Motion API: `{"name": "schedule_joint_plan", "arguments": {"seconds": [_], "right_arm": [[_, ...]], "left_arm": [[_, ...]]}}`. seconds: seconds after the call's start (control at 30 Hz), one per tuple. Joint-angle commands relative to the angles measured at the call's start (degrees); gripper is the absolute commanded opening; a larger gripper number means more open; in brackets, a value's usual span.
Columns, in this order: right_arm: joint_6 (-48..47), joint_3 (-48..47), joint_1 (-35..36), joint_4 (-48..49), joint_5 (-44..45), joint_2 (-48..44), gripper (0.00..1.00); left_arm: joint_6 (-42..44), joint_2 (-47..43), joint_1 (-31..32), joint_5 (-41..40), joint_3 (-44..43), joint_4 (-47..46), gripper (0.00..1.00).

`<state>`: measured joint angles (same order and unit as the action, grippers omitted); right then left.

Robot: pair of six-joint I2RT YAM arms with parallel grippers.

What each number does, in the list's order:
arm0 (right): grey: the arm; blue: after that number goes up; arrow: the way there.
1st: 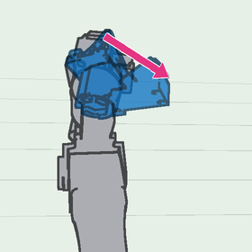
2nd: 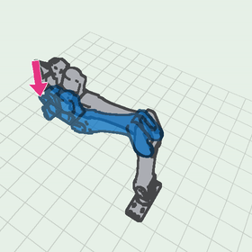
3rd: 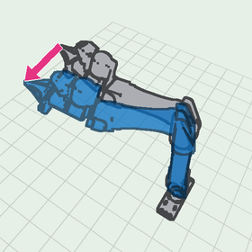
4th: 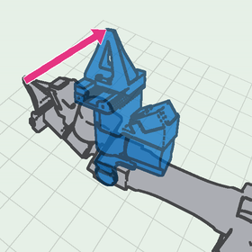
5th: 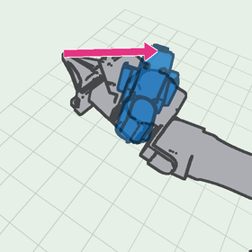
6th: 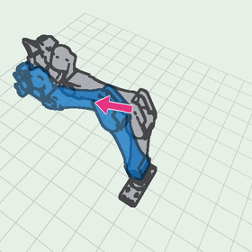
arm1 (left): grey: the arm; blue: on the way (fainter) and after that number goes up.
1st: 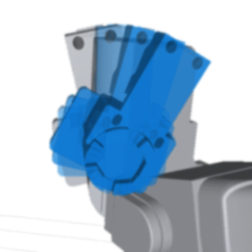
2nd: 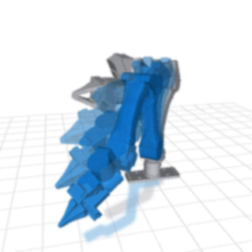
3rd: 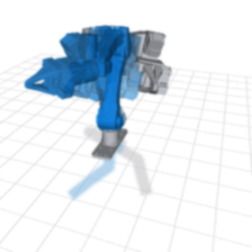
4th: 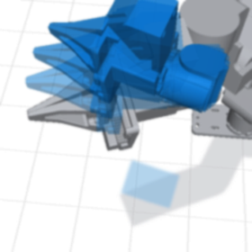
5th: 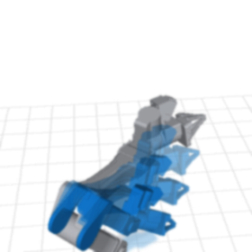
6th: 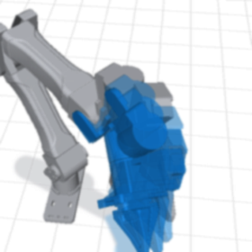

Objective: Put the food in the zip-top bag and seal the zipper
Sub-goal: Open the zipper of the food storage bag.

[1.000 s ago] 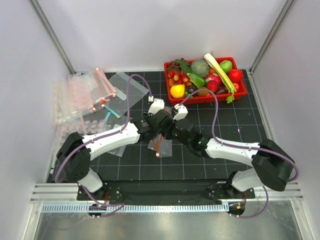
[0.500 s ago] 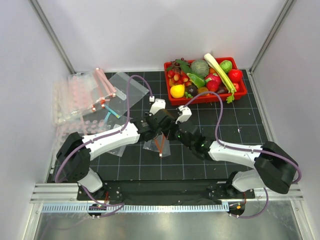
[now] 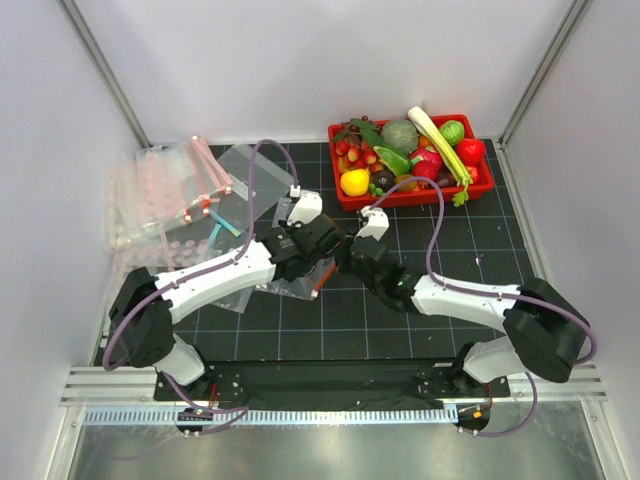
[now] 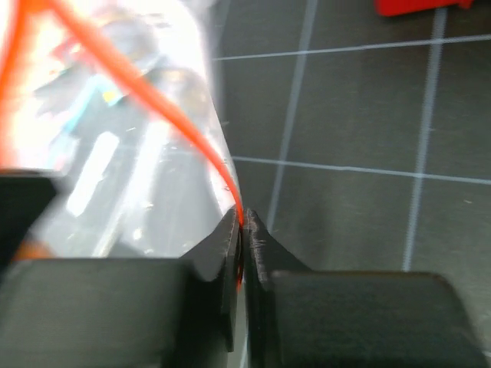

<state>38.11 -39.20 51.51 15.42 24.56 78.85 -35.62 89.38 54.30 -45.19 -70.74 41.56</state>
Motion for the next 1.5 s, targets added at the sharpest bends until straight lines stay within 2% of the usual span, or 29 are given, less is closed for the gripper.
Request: {"name": "schedule_joint_plan", "arguments": {"seconds": [0.0, 0.07, 0.1, 0.17, 0.27, 0.33, 0.4, 0.5, 0.6, 0.73, 0.8, 0.83, 0.87, 0.97, 1.0, 1.1, 1.23, 1.33, 1.47], "right_arm": [[1.53, -2.9, -1.93, -3.37, 6.02, 2.09, 0.18], [2.93, -3.25, -5.26, -5.39, 4.72, 2.88, 0.19], [3.46, -3.08, -7.02, -5.57, 1.67, 3.06, 0.23], [4.25, -1.85, -10.8, -3.56, -2.22, 3.5, 0.24], [4.17, -1.49, -11.78, -2.15, -5.13, 3.85, 0.27], [4.08, -1.58, -11.69, -2.24, -6.09, 4.03, 0.29], [3.91, -1.76, -11.78, -2.15, -6.19, 4.21, 0.34], [4.34, -1.76, -11.95, -2.06, -5.93, 4.64, 0.37], [5.22, -1.84, -12.83, -2.24, -6.97, 5.52, 0.37], [5.31, -2.81, -12.92, -2.5, -8.82, 7.19, 0.37], [3.82, -2.99, -12.83, -1.54, -11.27, 7.37, 0.41], [2.69, -2.47, -12.83, 0.29, -12.68, 7.02, 0.45], [2.06, -2.2, -12.66, 1.36, -15.04, 6.93, 0.56], [0.04, -2.02, -12.22, 4.61, -18.22, 7.02, 0.71], [-0.22, -2.19, -12.22, 4.79, -19.36, 7.28, 0.72], [-0.84, -2.72, -12.13, 5.06, -19.9, 8.07, 0.72], [-1.37, -3.25, -12.13, 5.06, -21.3, 8.52, 0.73], [-2.07, -2.99, -12.13, 5.76, -22.71, 7.73, 0.77], [-3.04, -1.67, -12.13, 6.38, -20.79, 4.39, 0.79]], "left_arm": [[-0.86, -2.29, -0.08, -11.04, -4.14, 8.61, 0.0], [-1.82, -2.2, -0.08, -13.25, -4.84, 12.39, 0.0], [-2.09, -2.28, -0.16, -14.22, -5.19, 13.1, 0.0], [-2.27, -3.07, -0.43, -14.14, -5.02, 13.81, 0.01], [-0.34, -3.78, -0.78, -11.5, -3.97, 11.53, 0.03], [-0.51, -3.6, -0.87, -12.89, -4.14, 12.48, 0.04], [-2.26, -2.99, -0.87, -14.92, -4.75, 14.24, 0.03], [-9.01, -1.68, -0.87, -21.59, -6.77, 23.52, 0.05], [-13.42, -0.62, -0.87, -25.04, -8.54, 28.48, 0.05], [-11.23, 0.7, -0.87, -22.93, -8.71, 26.65, 0.06], [-9.23, 0.88, -0.87, -21.1, -8.54, 24.64, 0.06], [-7.9, 0.71, -0.95, -20.04, -8.28, 23.05, 0.06], [-6.24, 0.53, -0.87, -16.81, -6.97, 18.78, 0.06], [-0.08, 0.79, -1.39, -10.99, -5.12, 12.77, 0.06], [0.89, 1.14, -1.92, -7.32, -5.02, 9.8, 0.05], [3.97, 3.68, -3.23, -3.34, -5.11, 5.73, 0.04], [5.29, 8.43, -3.59, -2.1, -7.65, 5.63, 0.02], [5.73, 12.12, -3.68, -1.75, -9.93, 6.34, 0.0], [5.03, 13.98, -3.68, -2.01, -11.35, 8.36, 0.0]]}}
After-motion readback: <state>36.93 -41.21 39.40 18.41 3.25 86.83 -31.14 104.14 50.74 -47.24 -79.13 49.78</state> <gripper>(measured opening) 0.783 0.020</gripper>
